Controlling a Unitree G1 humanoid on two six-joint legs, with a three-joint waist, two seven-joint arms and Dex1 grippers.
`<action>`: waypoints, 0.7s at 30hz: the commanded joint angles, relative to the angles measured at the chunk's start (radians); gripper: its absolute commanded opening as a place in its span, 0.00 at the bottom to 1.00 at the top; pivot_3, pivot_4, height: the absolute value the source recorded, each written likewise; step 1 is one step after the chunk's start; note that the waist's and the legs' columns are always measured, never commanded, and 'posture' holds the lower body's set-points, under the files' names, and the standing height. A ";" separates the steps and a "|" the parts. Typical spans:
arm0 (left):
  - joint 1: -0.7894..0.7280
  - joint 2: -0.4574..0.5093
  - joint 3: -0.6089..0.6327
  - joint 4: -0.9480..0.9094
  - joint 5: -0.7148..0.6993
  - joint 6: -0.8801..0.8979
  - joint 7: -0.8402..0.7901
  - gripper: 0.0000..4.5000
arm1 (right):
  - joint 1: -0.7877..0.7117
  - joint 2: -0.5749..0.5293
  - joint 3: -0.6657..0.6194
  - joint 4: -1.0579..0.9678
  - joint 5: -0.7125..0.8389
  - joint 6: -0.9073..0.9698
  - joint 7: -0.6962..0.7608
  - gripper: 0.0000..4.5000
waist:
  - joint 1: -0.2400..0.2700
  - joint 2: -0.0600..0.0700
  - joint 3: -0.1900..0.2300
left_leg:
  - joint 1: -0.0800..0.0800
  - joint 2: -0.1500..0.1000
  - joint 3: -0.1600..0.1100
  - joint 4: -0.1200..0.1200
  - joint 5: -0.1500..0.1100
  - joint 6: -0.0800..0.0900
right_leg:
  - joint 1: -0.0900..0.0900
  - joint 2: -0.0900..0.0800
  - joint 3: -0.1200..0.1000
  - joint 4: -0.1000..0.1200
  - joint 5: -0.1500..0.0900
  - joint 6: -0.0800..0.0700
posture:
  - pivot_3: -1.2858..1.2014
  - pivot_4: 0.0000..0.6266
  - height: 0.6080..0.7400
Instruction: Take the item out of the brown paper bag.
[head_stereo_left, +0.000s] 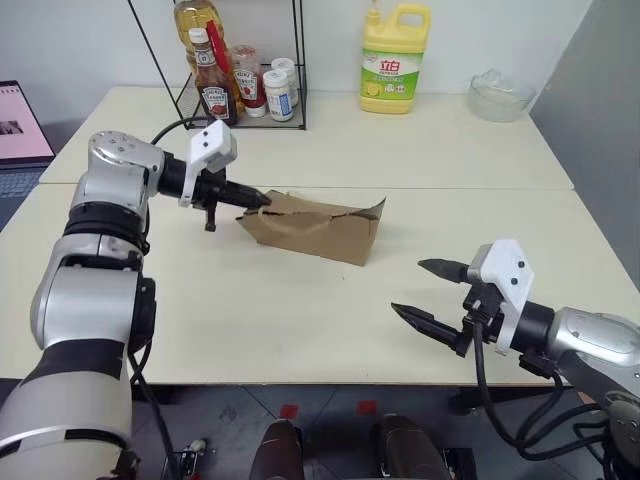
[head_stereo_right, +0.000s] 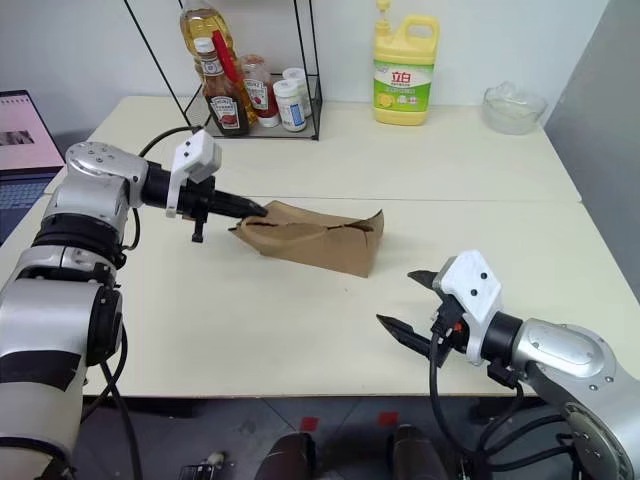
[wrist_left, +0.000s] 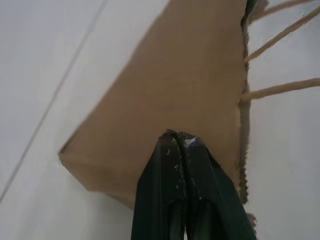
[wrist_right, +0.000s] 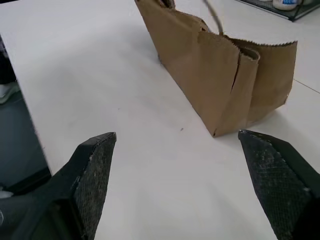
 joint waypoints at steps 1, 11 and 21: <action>0.080 0.082 -0.092 -0.219 -0.112 0.062 -0.010 0.01 | 0.010 -0.024 -0.019 -0.037 0.045 -0.051 0.004 0.92 | -0.001 0.000 0.000 | 0.000 0.000 0.000 0.000 0.000 0.000 | 0.000 0.000 0.000 0.000 0.000 0.000 | 0.52 0.24 1.00; 0.371 0.282 -0.105 -0.740 -0.319 0.272 -0.010 0.01 | 0.030 -0.060 0.041 -0.027 0.078 -0.110 -0.032 0.92 | 0.002 0.000 0.000 | 0.001 0.001 0.000 0.001 0.000 0.001 | 0.001 0.000 0.000 0.001 0.000 0.000 | 0.52 0.24 1.00; 0.566 0.396 0.026 -1.016 -0.388 0.420 -0.005 0.01 | 0.008 -0.082 0.101 0.004 0.090 -0.146 -0.043 0.92 | 0.005 0.000 0.000 | 0.002 0.001 0.000 0.001 0.000 0.002 | 0.001 0.000 0.000 0.003 0.000 0.000 | 0.52 0.24 1.00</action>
